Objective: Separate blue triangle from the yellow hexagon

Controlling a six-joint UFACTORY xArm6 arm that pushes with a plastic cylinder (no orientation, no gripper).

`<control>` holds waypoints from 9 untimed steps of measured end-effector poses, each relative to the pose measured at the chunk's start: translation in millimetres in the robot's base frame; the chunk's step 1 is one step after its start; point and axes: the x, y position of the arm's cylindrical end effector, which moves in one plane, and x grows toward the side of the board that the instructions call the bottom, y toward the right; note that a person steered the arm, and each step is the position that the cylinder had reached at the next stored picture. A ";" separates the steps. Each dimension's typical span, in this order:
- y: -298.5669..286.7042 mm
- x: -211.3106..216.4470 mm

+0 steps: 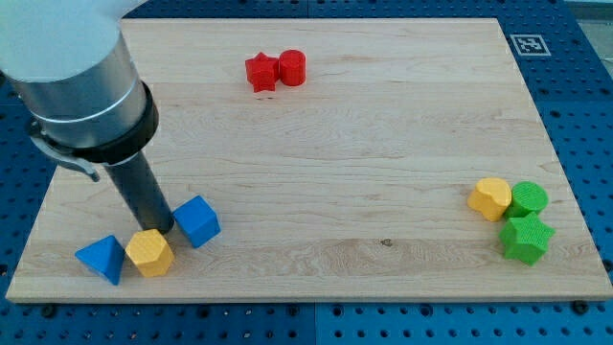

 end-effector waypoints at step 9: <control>-20.5 53.2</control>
